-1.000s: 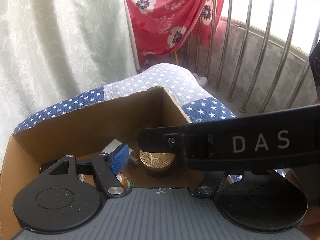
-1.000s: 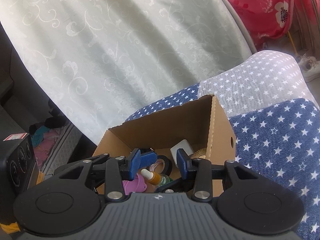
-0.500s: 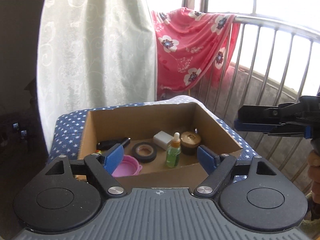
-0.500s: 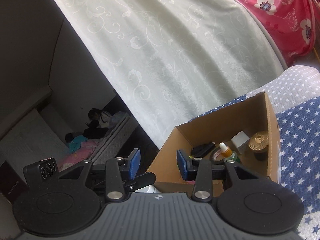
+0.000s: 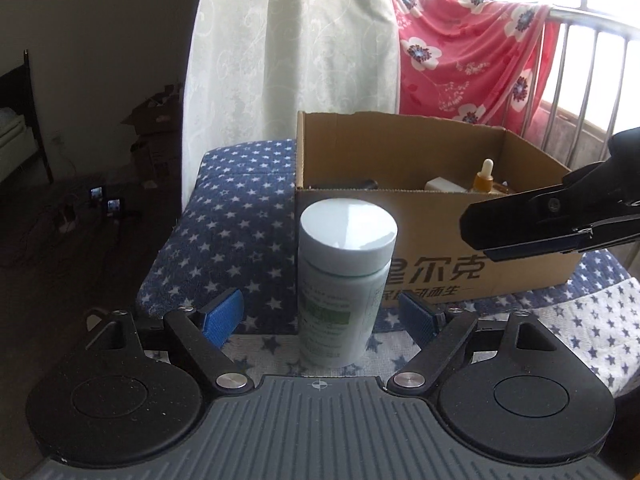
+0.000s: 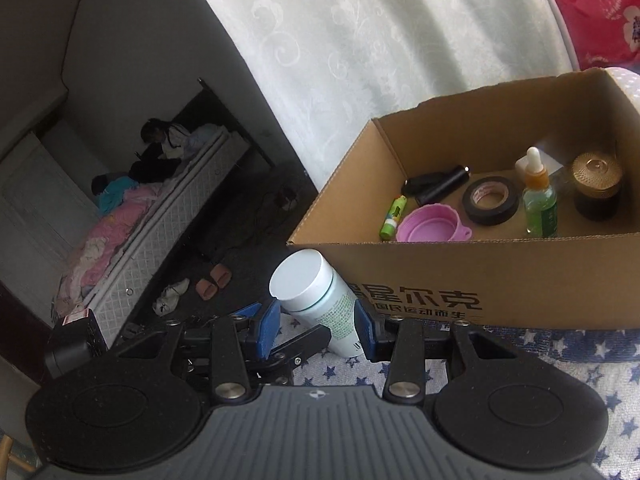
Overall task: Organize rigid objects
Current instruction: 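Move the right gripper back to the white supplement bottle, then close the right gripper on the white supplement bottle and lift it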
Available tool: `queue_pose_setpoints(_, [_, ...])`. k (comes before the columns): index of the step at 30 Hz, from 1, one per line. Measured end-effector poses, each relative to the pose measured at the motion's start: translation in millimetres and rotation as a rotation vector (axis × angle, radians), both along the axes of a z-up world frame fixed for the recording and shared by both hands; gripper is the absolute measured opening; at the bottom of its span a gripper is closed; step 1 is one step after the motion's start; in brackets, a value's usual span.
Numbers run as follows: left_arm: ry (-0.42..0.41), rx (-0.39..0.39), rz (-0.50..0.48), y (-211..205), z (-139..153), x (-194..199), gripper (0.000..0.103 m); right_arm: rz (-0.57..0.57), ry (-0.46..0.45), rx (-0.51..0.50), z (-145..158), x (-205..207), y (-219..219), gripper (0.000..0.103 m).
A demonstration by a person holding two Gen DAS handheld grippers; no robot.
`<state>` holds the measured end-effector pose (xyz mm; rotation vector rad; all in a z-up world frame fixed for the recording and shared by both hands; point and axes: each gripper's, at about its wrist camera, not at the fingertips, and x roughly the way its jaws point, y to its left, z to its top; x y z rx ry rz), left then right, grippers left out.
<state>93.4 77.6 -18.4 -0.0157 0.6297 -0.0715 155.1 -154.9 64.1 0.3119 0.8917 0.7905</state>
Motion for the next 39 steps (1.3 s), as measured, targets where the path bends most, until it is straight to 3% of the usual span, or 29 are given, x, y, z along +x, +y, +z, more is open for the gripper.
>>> queue_pose_setpoints(7, [0.033,-0.027,-0.018,3.3,-20.8,9.2,0.085,-0.002,-0.019,-0.065,-4.6,6.4,33.0,0.044])
queue_pose_setpoints(9, [0.027,-0.036,-0.020,1.7,-21.3,8.7,0.085,-0.010,-0.052,-0.062,-2.9,5.3,37.7,0.075])
queue_pose_setpoints(10, [0.022,-0.039,-0.020,0.9,-21.0,8.5,0.085,-0.021,-0.075,-0.055,-1.8,3.5,38.5,0.097])
queue_pose_setpoints(11, [0.019,-0.042,-0.020,-0.3,-20.3,9.6,0.084,-0.023,-0.111,-0.060,0.2,1.5,42.3,0.100])
queue_pose_setpoints(14, [0.018,-0.052,-0.014,0.4,-20.2,10.6,0.077,-0.033,-0.162,-0.077,5.6,0.9,50.8,0.100])
queue_pose_setpoints(18, [0.033,-0.077,-0.012,1.8,-20.5,11.0,0.065,-0.035,-0.145,-0.060,3.6,4.6,55.1,0.098])
queue_pose_setpoints(28, [0.027,-0.090,-0.010,2.0,-20.0,7.4,0.062,-0.054,-0.087,-0.074,-8.6,13.2,60.6,0.077])
queue_pose_setpoints(30, [0.024,-0.095,-0.013,2.2,-19.3,8.4,0.057,-0.056,-0.076,-0.076,-10.8,15.0,61.4,0.072])
queue_pose_setpoints(35, [0.016,-0.078,-0.013,-0.9,-17.4,6.0,0.055,-0.043,-0.054,-0.039,-12.5,16.1,59.6,0.060])
queue_pose_setpoints(39, [0.012,-0.082,-0.018,-0.8,-13.8,1.6,0.054,-0.039,-0.067,-0.036,-8.8,9.3,57.2,0.060])
